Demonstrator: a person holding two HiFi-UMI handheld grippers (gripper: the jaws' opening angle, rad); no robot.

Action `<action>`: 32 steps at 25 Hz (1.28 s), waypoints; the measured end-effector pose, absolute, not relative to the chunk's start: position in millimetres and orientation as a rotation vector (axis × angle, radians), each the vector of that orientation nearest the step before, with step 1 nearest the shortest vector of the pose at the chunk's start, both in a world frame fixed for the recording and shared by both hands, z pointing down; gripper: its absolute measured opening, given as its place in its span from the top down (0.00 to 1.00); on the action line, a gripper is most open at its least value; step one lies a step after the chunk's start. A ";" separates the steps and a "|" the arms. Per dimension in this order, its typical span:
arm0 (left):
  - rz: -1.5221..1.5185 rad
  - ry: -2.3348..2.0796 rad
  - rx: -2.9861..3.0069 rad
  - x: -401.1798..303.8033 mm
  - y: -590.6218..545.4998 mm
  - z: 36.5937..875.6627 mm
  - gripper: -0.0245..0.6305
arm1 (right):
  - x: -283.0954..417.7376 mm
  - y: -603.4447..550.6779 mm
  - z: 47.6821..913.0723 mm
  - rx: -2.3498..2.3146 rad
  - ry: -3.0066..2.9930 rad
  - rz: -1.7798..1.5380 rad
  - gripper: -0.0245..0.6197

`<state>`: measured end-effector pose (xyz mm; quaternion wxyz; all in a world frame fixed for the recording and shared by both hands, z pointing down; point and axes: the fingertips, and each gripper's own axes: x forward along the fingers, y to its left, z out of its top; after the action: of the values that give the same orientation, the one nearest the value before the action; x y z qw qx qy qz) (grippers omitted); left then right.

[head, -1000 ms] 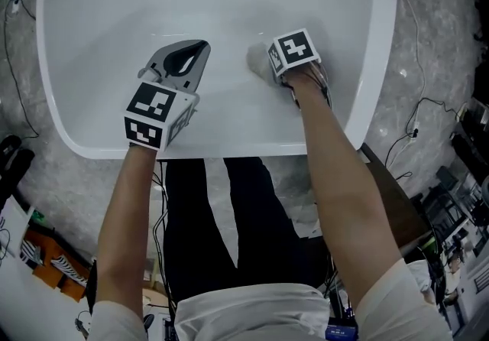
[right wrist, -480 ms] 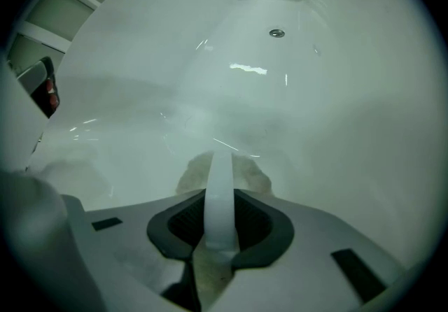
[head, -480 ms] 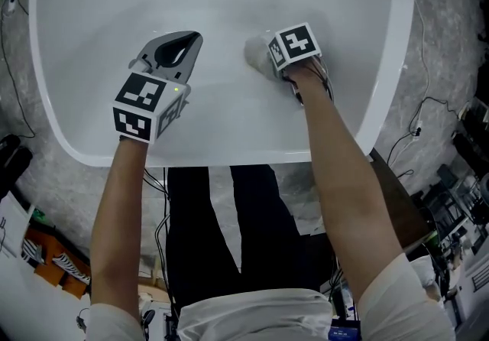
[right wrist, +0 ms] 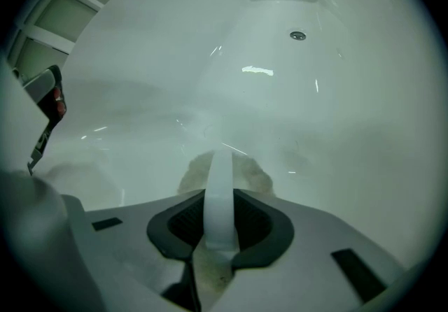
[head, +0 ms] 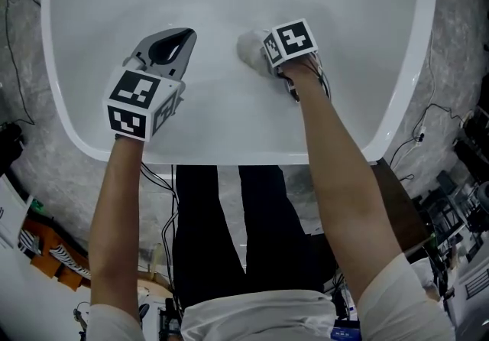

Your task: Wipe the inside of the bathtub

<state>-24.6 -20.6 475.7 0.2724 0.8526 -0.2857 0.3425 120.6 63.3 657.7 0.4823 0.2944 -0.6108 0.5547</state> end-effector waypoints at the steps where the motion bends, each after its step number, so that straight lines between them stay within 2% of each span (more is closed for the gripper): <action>1: 0.923 -0.775 2.292 -29.1 -20.8 475.7 0.94 | 114.8 62.1 657.4 0.715 -1.496 1.353 0.81; 16: 0.907 -0.896 2.205 -95.4 -19.6 480.5 0.94 | 17.2 45.1 655.2 0.617 -1.648 1.359 0.81; 26: 0.795 -1.002 2.093 -164.1 -31.4 467.9 0.94 | -74.0 31.9 645.3 0.552 -1.735 1.318 0.81; 32: 0.785 -1.011 2.093 -173.6 -37.1 468.2 0.94 | -113.4 24.9 644.0 0.503 -1.798 1.312 0.81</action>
<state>-173.6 -37.1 468.2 0.3373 0.8032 -0.3878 0.3014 -113.4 24.9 644.0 0.4166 0.2002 -0.7164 0.5227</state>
